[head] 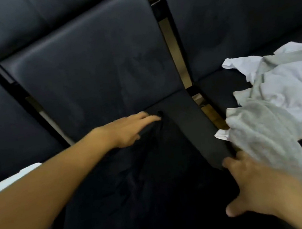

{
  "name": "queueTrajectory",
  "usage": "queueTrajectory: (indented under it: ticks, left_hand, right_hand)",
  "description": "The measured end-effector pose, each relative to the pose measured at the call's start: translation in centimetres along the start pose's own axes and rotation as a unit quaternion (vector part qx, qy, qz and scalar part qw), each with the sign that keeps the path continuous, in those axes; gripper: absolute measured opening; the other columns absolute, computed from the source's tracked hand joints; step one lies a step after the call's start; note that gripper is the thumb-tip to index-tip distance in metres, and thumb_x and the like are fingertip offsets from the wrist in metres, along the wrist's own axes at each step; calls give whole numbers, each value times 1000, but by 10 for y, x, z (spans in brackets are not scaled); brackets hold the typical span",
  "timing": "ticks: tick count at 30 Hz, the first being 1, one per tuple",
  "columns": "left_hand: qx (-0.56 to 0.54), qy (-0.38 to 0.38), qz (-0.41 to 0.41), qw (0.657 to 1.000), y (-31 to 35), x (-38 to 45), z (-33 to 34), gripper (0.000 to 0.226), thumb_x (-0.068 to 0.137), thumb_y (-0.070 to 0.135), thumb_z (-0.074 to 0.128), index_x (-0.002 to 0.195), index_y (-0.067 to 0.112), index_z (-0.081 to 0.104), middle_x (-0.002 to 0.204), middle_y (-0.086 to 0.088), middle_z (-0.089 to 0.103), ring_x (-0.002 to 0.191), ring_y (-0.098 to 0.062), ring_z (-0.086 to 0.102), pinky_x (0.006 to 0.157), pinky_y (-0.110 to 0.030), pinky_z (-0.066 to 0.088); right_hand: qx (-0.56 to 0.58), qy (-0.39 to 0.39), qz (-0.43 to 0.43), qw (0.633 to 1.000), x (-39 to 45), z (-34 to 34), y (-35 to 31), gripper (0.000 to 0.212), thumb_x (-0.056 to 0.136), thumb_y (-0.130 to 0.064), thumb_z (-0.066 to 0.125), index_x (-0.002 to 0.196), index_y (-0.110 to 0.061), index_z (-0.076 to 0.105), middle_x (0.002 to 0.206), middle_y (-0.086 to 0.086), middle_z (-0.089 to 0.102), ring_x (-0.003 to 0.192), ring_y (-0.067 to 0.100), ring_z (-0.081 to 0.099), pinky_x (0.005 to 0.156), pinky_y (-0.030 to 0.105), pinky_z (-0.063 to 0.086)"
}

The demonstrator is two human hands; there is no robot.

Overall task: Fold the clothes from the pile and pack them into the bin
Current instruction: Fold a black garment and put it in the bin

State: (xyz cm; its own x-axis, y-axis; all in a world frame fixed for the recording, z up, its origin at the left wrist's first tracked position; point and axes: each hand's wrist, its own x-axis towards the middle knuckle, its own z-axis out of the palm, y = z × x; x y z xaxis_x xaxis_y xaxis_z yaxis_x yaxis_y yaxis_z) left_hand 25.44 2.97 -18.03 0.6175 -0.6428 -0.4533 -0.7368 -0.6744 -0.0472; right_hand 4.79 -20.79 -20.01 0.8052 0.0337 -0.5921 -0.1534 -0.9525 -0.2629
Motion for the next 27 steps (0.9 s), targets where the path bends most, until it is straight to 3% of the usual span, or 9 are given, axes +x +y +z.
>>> queueTrajectory:
  ticks: [2, 4, 9, 12, 15, 18, 22, 24, 27]
  left_hand:
    - [87, 38, 53, 994, 19, 38, 9, 90, 86, -5, 60, 155, 32, 16, 158, 3, 20, 138, -21, 34, 110, -40, 37]
    - [94, 42, 78, 992, 27, 69, 13, 84, 81, -7, 62, 150, 27, 28, 154, -2, 27, 136, -25, 36, 108, -42, 37]
    - [-83, -35, 28, 996, 9, 92, 18, 30, 87, 19, 62, 101, 44, 53, 109, 3, 55, 102, -23, 56, 90, -50, 51]
    - [-245, 57, -2, 968, 4, 73, 25, 22, 81, 21, 54, 84, 42, 61, 92, 1, 67, 91, -24, 65, 84, -49, 55]
    - [-340, 148, -49, 928, -4, 35, 16, 15, 91, 13, 59, 86, 25, 65, 92, 1, 69, 93, -17, 66, 89, -39, 53]
    - [-277, 163, -70, 945, -25, -19, -8, 10, 89, 8, 68, 93, 16, 72, 93, 7, 72, 90, -3, 66, 85, -24, 50]
    - [-100, 203, -115, 967, -45, -128, -51, 14, 77, 0, 67, 77, 14, 68, 75, 2, 68, 72, -16, 63, 71, -33, 50]
    - [-114, 300, -136, 937, -43, -171, -69, 20, 74, -10, 62, 78, 9, 66, 73, -1, 66, 70, -13, 61, 69, -27, 48]
    - [-162, 505, -171, 830, -31, -256, -102, 39, 71, -18, 52, 90, 13, 65, 75, 1, 64, 75, -4, 56, 68, -8, 42]
  right_hand:
    - [-6, 9, -11, 1000, 4, 11, -7, 97, 77, -49, 76, 149, -21, 18, 147, 4, 24, 133, 23, 42, 101, 30, 41]
    - [-20, 44, -21, 999, 11, 21, -7, 75, 84, -50, 69, 143, -23, 30, 141, -1, 34, 129, 20, 45, 101, 28, 40]
    - [102, 116, -30, 988, 25, 27, 10, 7, 92, -42, 56, 90, -37, 51, 99, -11, 58, 105, 14, 60, 78, 26, 45]
    - [299, 127, -49, 944, 35, 22, 26, 18, 89, -25, 64, 73, -23, 57, 64, -5, 62, 63, 4, 59, 59, 22, 44]
    - [431, 165, -88, 883, 34, 14, 30, 15, 92, -9, 60, 84, -20, 64, 71, -9, 69, 67, 1, 64, 65, 18, 48]
    - [349, 277, -125, 886, 34, 1, 38, 21, 88, -1, 61, 85, -21, 58, 78, -7, 67, 80, 13, 66, 71, 27, 50]
    - [160, 342, -174, 909, 7, -40, 23, 47, 76, 8, 62, 96, -35, 61, 84, -17, 68, 89, 13, 65, 77, 16, 46]
    - [132, 404, -182, 887, -11, -76, 6, 52, 74, 9, 60, 112, -25, 69, 92, -4, 72, 94, 24, 67, 81, 28, 47]
    - [108, 476, -262, 832, -68, -138, -34, 53, 73, 8, 56, 113, -25, 67, 98, 5, 73, 91, 29, 68, 81, 41, 54]
